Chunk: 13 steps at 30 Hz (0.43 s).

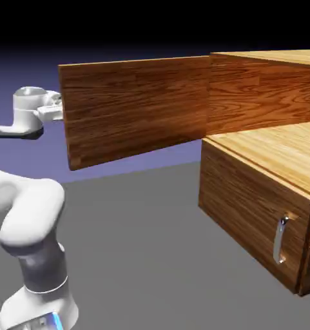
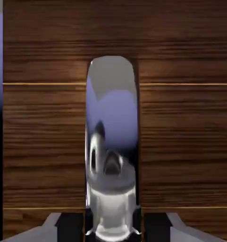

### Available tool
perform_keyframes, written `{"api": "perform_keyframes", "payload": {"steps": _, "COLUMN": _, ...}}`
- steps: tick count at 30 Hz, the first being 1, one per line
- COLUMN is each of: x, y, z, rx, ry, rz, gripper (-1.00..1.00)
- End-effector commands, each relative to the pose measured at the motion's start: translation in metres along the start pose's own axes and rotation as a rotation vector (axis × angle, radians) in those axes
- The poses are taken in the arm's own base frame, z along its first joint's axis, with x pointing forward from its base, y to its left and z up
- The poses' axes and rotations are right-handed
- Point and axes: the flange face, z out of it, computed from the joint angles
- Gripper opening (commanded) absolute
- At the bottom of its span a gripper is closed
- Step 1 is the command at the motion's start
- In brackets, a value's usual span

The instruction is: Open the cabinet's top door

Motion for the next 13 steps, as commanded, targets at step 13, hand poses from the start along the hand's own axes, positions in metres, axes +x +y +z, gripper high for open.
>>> {"api": "perform_keyframes", "payload": {"steps": 13, "x": 0.022, "y": 0.022, "z": -0.083, "rx": 0.115, "ry": -0.116, "rz": 0.0, "gripper": -1.0}}
